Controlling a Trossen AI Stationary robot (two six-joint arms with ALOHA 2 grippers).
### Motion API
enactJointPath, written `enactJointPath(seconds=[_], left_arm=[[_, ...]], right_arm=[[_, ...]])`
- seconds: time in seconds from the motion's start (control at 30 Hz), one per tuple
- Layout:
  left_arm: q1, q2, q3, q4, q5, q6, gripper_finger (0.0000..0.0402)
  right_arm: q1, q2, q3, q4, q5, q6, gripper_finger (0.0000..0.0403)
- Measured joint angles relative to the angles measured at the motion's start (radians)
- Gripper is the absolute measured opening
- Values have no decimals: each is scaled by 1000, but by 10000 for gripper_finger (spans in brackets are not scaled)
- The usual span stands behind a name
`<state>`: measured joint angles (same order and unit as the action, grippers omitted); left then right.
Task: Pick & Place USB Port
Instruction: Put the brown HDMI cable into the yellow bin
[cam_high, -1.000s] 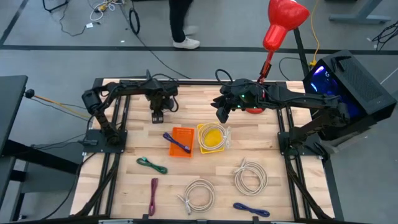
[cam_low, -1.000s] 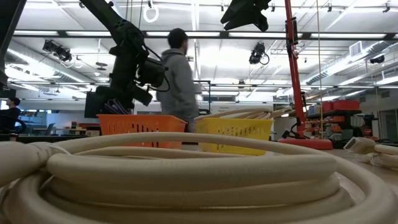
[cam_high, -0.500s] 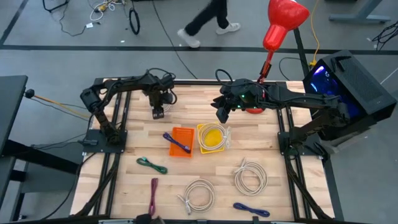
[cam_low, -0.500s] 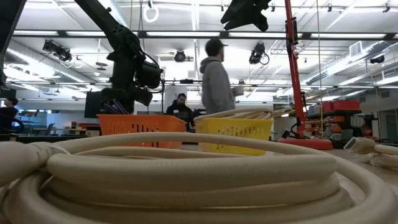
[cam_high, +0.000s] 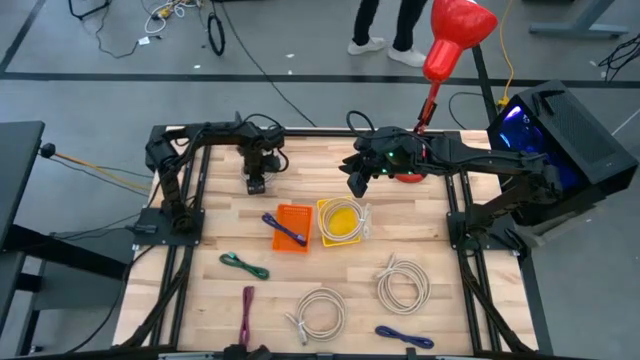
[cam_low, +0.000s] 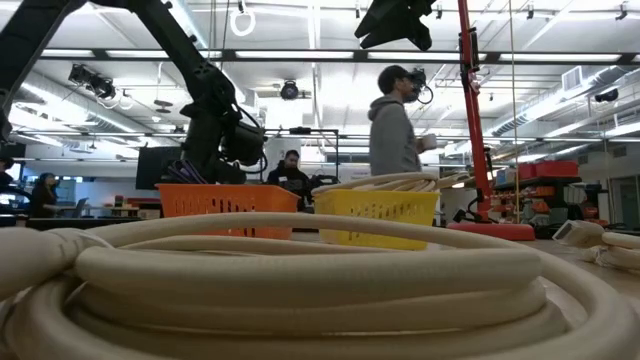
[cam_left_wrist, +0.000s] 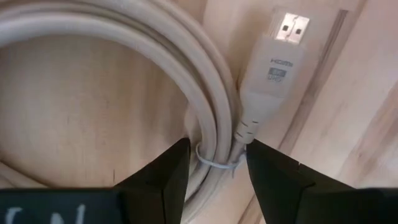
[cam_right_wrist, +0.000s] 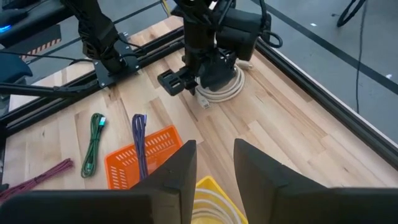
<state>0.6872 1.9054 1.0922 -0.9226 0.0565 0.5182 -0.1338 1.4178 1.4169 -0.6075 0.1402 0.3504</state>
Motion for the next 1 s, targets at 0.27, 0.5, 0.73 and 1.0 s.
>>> enactJointPath(seconds=[0.27, 0.5, 0.73, 1.0], left_arm=[[-1, 7, 2, -4, -10, 31, 48], [-12, -4, 34, -33, -31, 19, 48], [-32, -81, 66, -100, -95, 12, 42], [-54, -218, 65, -219, -113, -66, 42]], right_arm=[[0, 0, 0, 0, 2, 0, 110], [0, 0, 0, 0, 2, -3, 110], [0, 0, 0, 1, 27, -20, 110], [-10, 0, 0, 1, 56, -54, 110]])
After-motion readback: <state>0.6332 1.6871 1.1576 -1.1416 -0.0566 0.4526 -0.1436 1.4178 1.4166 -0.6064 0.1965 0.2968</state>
